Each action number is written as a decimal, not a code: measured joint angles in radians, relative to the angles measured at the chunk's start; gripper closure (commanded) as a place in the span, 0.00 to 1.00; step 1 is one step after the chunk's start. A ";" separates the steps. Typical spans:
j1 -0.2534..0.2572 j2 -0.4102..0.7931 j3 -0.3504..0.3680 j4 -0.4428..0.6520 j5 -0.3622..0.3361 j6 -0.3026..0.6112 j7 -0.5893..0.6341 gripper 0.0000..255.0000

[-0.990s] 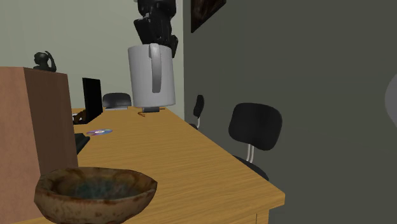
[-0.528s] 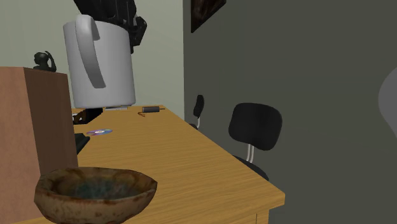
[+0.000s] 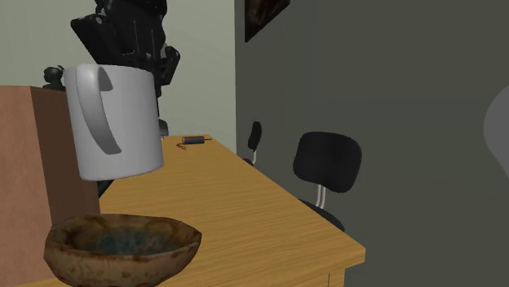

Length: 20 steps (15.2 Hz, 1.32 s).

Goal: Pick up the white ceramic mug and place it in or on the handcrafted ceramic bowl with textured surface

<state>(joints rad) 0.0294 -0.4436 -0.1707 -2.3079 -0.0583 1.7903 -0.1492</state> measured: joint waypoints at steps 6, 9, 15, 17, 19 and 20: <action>-0.002 0.012 -0.006 -0.069 -0.003 0.081 -0.003 1.00; -0.002 0.025 -0.009 -0.102 -0.003 0.128 -0.004 1.00; -0.002 0.031 -0.011 -0.119 -0.003 0.150 -0.005 1.00; -0.002 0.031 -0.011 -0.119 -0.003 0.150 -0.005 1.00; -0.002 0.030 -0.011 -0.119 -0.003 0.150 -0.005 0.00; -0.002 0.030 -0.011 -0.119 -0.003 0.150 -0.005 0.00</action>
<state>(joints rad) 0.0271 -0.4131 -0.1813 -2.4274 -0.0616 1.9408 -0.1538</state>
